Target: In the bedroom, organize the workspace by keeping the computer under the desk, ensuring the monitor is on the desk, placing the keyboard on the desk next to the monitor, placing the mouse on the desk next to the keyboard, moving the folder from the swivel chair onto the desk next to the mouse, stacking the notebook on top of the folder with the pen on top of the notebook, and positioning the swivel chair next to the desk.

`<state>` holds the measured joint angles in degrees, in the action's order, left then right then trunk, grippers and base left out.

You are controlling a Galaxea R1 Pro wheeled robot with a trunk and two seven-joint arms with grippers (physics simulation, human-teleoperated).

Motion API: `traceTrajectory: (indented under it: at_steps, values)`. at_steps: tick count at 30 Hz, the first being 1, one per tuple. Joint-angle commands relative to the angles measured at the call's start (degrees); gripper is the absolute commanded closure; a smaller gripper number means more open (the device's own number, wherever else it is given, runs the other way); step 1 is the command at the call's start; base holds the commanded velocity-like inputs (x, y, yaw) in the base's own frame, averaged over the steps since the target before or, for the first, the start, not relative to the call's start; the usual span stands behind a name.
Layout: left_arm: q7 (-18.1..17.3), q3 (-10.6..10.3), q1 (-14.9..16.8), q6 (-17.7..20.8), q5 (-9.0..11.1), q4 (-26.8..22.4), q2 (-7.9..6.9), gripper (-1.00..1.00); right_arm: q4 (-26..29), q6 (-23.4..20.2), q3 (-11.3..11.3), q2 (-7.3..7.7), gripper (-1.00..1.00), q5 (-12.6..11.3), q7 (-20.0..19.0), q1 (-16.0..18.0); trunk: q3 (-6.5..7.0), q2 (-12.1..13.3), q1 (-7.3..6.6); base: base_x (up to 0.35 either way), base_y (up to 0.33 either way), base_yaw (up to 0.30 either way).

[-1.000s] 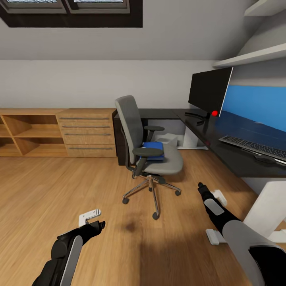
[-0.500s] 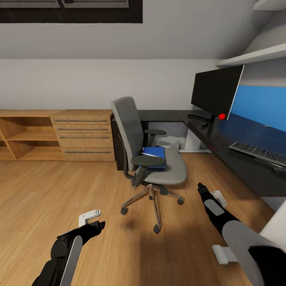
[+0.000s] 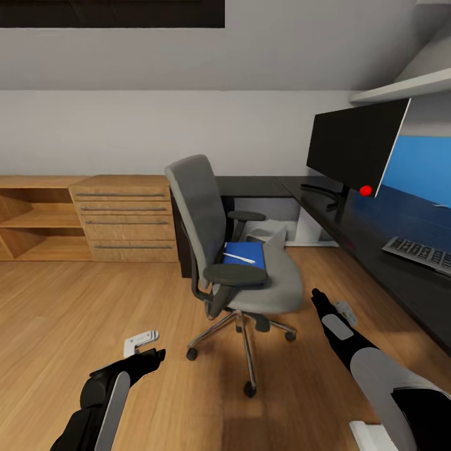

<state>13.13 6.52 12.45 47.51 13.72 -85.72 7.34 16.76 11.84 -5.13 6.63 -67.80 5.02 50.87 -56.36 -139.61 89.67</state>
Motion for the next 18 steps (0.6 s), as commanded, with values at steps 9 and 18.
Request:
traceTrajectory:
  at_steps: [9, 18]
  values:
    - [0.41, 0.07, 0.03, 0.22, 0.61, -0.06, 0.04, -1.00, 0.09, 0.22, -0.49, 0.05, -1.00, -0.34, 0.35, 0.02, -0.06, -0.02, 0.02, 0.327, 0.000, 0.000]
    - [0.40, 0.08, 0.03, 0.22, 0.61, -0.06, 0.03, -1.00, 0.03, 0.28, -0.49, 0.05, -1.00, -0.32, 0.35, 0.02, -0.06, -0.02, 0.02, 0.327, 0.000, 0.000]
